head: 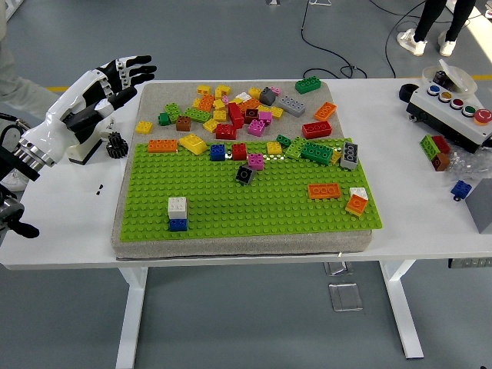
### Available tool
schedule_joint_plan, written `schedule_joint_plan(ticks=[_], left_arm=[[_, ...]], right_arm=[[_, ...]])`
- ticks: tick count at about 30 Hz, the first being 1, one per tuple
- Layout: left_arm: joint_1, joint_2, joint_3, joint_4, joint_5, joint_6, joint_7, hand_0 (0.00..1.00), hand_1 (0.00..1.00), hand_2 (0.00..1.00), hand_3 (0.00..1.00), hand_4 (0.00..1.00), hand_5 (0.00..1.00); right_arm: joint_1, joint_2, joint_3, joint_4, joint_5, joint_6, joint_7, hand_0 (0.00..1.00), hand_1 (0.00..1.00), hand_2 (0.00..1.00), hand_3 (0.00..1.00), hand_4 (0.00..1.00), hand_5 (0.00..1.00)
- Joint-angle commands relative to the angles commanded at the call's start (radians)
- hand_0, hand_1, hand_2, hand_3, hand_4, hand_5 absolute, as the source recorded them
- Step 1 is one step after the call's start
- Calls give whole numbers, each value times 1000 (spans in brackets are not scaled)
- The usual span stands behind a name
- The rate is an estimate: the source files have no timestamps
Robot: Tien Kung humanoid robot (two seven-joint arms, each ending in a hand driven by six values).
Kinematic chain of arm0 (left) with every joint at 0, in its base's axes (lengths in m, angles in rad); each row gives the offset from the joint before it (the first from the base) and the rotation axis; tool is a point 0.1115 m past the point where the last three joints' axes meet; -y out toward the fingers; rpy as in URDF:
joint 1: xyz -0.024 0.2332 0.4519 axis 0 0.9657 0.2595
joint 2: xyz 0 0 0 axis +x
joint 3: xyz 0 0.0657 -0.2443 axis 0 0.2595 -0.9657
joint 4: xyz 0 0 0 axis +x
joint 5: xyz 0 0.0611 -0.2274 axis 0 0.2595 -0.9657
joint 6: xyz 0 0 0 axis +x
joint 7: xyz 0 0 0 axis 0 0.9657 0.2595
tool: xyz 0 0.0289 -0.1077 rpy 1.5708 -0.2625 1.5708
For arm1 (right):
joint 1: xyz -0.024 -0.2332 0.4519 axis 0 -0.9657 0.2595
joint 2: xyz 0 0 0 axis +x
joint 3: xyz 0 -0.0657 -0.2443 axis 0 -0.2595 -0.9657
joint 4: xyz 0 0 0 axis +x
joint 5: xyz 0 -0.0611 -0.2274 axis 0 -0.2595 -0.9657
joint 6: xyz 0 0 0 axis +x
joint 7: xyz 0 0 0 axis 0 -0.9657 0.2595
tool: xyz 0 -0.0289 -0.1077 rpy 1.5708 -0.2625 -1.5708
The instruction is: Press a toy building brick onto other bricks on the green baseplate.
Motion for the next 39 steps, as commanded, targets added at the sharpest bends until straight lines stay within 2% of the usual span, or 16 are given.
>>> schedule_joint_plan(ticks=[11,22,30,35,39], left_arm=[[14,-1,2,9,17,-11,17,998,940,939,930,998,761],[35,24,-32,0,23,-8,16,998,940,937,933,998,768],[46,32,-52,-9,26,-4,21,998,939,935,934,998,788],[33,22,-45,-12,20,-4,29,998,937,933,936,998,797],[10,3,-35,5,7,-3,49,998,937,932,935,998,804]], right_arm=[[1,5,-8,0,-2,18,1,741,661,707,593,916,495],[8,10,-13,0,-11,35,-9,739,661,710,594,916,495],[16,11,-3,0,-24,33,-21,738,662,710,595,915,493],[12,19,2,0,-32,28,-22,739,664,710,596,916,493],[11,21,7,0,-41,-1,-36,740,665,713,598,914,494]])
